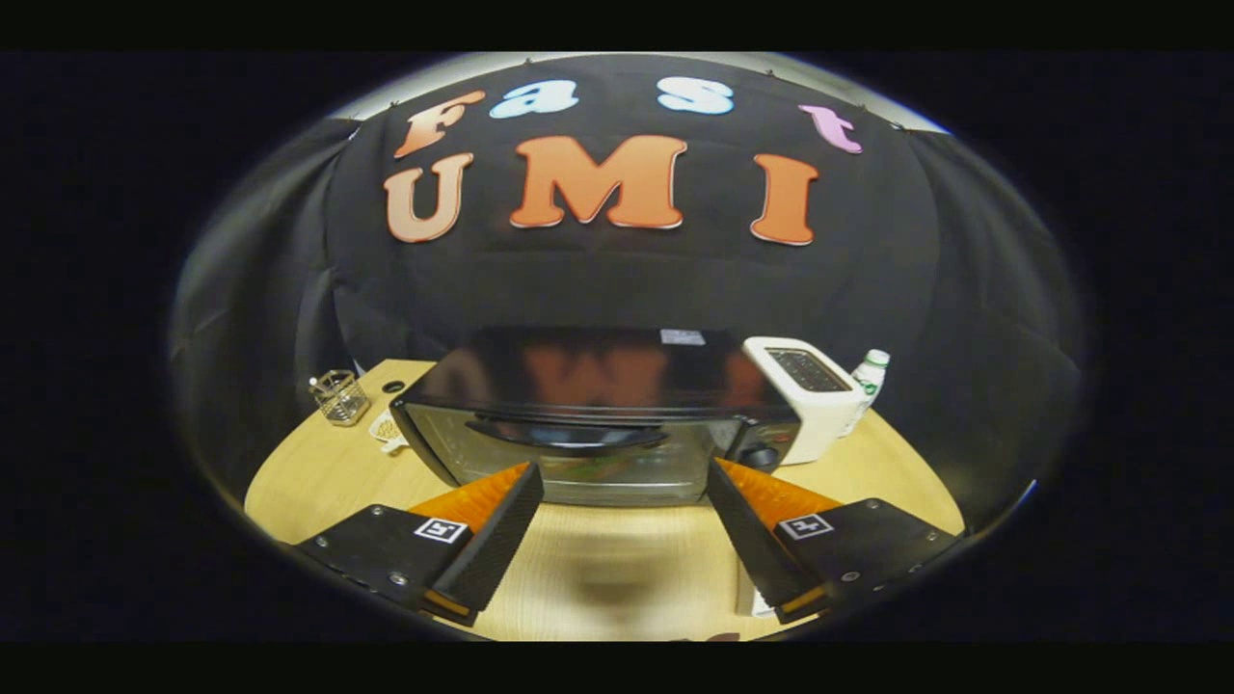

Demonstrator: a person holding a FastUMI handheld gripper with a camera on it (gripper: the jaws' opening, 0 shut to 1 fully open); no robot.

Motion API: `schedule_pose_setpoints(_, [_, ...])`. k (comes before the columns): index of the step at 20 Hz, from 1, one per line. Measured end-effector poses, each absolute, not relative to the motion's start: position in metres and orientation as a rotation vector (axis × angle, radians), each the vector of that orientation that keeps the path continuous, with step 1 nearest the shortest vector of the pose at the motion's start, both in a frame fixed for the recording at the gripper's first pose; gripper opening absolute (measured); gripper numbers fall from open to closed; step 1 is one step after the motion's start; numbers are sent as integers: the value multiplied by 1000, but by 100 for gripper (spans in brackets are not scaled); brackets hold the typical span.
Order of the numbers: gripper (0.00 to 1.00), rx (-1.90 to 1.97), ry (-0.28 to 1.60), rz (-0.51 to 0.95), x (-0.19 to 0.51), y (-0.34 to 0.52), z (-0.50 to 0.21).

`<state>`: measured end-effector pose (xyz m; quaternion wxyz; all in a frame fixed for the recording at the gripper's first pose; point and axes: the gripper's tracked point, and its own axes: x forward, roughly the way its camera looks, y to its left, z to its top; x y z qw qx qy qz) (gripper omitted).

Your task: Open the toaster oven, put the food inside, and close the toaster oven door.

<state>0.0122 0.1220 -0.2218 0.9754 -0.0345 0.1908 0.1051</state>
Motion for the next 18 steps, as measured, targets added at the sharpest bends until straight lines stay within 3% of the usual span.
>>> schedule_pose_setpoints(11, [100, 9, 13, 18, -56, -12, 24])
schedule_pose_setpoints(18, [100, 35, -31, -31, -69, -29, 36])
